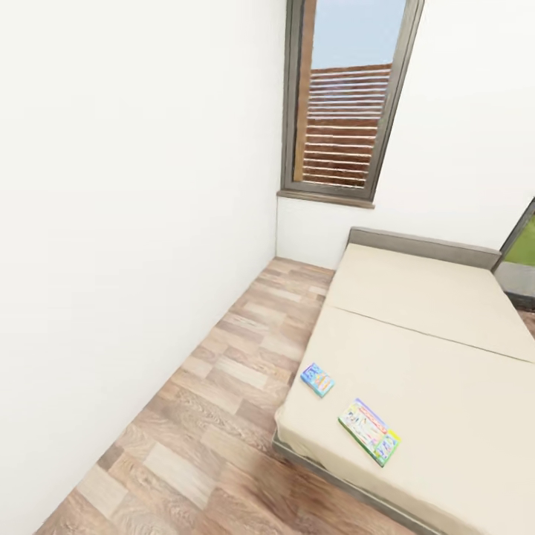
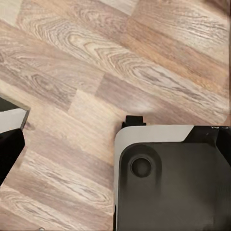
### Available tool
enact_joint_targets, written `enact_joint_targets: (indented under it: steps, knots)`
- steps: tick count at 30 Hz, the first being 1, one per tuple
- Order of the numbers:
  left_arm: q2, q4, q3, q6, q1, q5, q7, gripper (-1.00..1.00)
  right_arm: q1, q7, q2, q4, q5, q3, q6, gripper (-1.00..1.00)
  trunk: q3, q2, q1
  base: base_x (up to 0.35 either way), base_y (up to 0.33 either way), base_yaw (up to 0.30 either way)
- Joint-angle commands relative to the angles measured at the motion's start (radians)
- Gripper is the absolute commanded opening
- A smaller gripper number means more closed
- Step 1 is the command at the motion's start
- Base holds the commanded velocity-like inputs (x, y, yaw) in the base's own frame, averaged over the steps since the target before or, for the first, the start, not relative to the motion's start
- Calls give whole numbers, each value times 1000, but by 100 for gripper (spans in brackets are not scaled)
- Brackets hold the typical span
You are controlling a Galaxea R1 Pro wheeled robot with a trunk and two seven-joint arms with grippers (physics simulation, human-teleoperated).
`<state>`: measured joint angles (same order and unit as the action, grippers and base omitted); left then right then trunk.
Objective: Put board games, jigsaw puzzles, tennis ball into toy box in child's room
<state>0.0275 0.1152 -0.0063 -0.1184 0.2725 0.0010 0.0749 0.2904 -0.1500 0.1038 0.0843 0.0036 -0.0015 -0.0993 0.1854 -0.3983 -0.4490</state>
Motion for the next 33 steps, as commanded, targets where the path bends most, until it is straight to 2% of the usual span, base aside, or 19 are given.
enact_joint_targets:
  steps: [1, 13, 33]
  knots:
    - [0, -2, -1, -4, 1, -1, 2, 100, 1, -3, 0, -1, 1, 0, -4, 100, 2, -2, -1, 285, 8, -274]
    - [0, -3, -1, -4, 1, -4, 2, 100, 1, -3, 0, -1, 1, 0, -4, 100, 6, -2, -1, 168, 1, -274]
    - [0, -3, -1, -4, 1, -4, 2, 100, 1, -3, 0, -1, 1, 0, -4, 100, 6, -2, -1, 9, 0, -275]
